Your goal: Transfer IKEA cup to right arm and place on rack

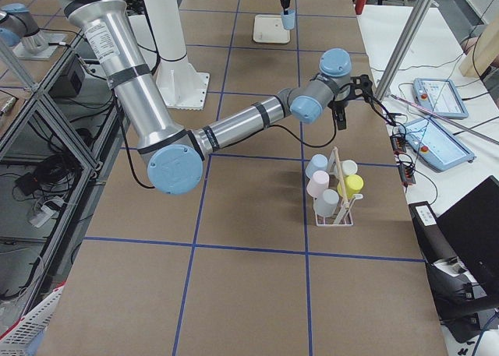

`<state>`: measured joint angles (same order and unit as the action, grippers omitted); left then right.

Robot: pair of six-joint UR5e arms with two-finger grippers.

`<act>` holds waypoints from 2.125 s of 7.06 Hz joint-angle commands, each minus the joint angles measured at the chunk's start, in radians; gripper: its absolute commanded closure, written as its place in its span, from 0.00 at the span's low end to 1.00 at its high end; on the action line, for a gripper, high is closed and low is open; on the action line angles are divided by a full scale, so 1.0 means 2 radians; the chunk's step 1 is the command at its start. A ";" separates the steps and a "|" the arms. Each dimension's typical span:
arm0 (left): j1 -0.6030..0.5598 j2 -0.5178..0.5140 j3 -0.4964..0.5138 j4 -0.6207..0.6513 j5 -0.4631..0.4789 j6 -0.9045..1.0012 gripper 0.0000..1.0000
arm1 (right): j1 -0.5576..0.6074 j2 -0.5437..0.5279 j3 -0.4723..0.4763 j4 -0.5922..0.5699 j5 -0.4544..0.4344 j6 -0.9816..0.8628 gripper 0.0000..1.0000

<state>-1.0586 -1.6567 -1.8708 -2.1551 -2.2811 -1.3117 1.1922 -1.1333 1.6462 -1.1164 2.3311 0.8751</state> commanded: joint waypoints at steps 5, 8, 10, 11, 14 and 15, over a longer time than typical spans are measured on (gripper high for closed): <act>0.051 -0.050 -0.021 -0.301 0.005 -0.376 1.00 | -0.129 -0.002 0.113 0.238 -0.042 0.386 0.02; 0.084 -0.080 0.008 -0.450 0.006 -0.502 1.00 | -0.195 0.001 0.116 0.388 -0.111 0.511 0.01; 0.120 -0.085 0.023 -0.580 0.085 -0.612 1.00 | -0.253 0.003 0.116 0.464 -0.199 0.555 0.01; 0.151 -0.086 0.023 -0.620 0.130 -0.644 1.00 | -0.262 0.017 0.116 0.476 -0.215 0.567 0.01; 0.188 -0.113 0.022 -0.647 0.177 -0.701 1.00 | -0.286 0.053 0.116 0.477 -0.215 0.570 0.01; 0.192 -0.120 0.023 -0.647 0.182 -0.712 1.00 | -0.290 0.060 0.116 0.477 -0.216 0.570 0.01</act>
<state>-0.6870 -1.8809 -1.8258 -3.4436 -1.9331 -2.7016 0.6270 -1.0326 1.8789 -0.1633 1.9008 2.0133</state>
